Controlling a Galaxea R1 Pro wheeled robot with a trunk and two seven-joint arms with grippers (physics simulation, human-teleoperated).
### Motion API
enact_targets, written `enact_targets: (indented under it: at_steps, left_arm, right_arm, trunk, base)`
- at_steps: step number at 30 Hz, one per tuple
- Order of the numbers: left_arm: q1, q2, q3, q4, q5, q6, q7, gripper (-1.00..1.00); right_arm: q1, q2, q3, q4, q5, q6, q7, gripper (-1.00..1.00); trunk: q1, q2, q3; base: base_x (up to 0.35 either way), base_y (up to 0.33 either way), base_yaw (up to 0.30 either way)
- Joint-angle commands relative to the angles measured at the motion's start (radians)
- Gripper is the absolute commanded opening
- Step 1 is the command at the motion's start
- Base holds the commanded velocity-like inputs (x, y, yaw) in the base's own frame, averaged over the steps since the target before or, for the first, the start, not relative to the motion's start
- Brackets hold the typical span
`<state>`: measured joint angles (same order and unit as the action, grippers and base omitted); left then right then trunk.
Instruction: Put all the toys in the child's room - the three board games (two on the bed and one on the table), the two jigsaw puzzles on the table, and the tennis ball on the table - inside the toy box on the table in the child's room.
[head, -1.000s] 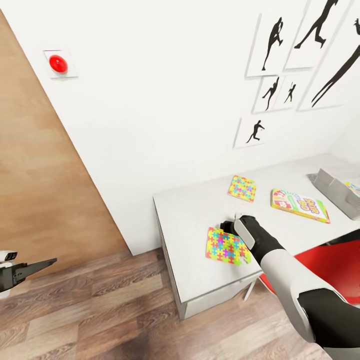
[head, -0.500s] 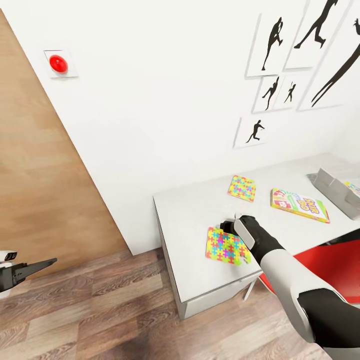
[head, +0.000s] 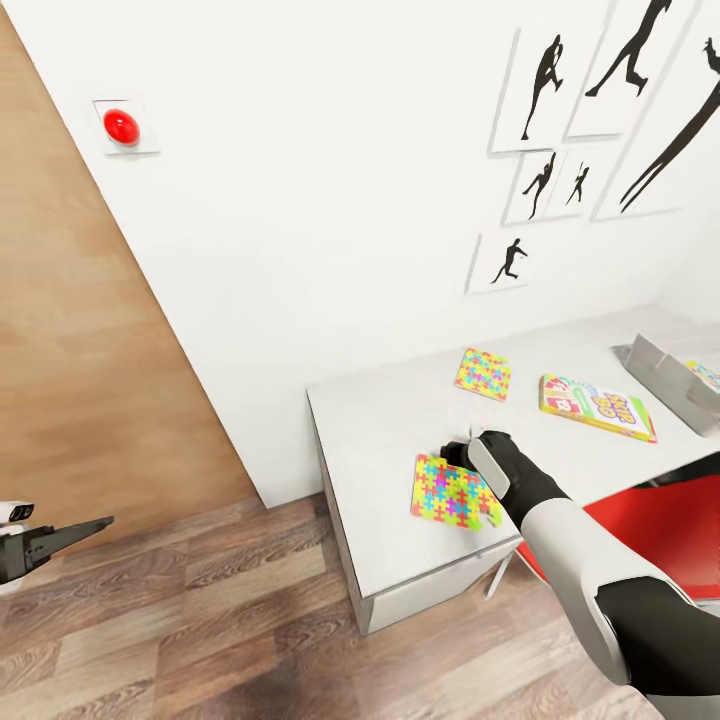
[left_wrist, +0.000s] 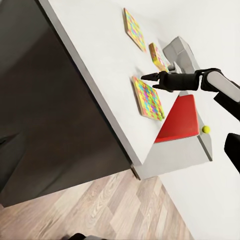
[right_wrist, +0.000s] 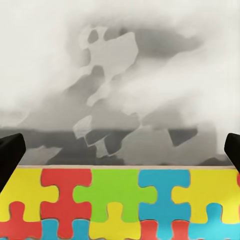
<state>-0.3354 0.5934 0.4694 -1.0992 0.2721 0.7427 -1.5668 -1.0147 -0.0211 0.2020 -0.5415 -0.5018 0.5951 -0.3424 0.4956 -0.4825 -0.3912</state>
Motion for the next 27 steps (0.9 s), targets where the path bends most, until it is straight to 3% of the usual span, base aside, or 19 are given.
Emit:
enact_targets:
  at_steps: [1, 19, 27]
  left_arm:
    - [-0.001, 0.0, 0.0, 0.0, -0.001, 0.011, -0.004, 1.0]
    - [-0.001, 0.0, 0.0, 0.001, -0.001, 0.011, -0.004, 1.0]
    - [-0.001, 0.0, 0.0, 0.001, -0.001, 0.011, -0.004, 1.0]
  right_arm:
    - [-0.001, -0.002, 0.008, -0.002, -0.011, 0.003, -0.009, 1.0]
    - [-0.001, -0.002, 0.007, -0.002, -0.012, 0.003, -0.007, 1.0]
    - [-0.001, -0.002, 0.008, -0.002, -0.012, 0.003, -0.007, 1.0]
  trunk:
    - [0.0, -0.002, -0.002]
    - [0.0, -0.002, -0.002]
    - [0.0, -0.002, -0.002]
  base:
    - [-0.004, 0.0, 0.0]
    - [-0.002, 0.0, 0.0]
    - [-0.124, 0.0, 0.0]
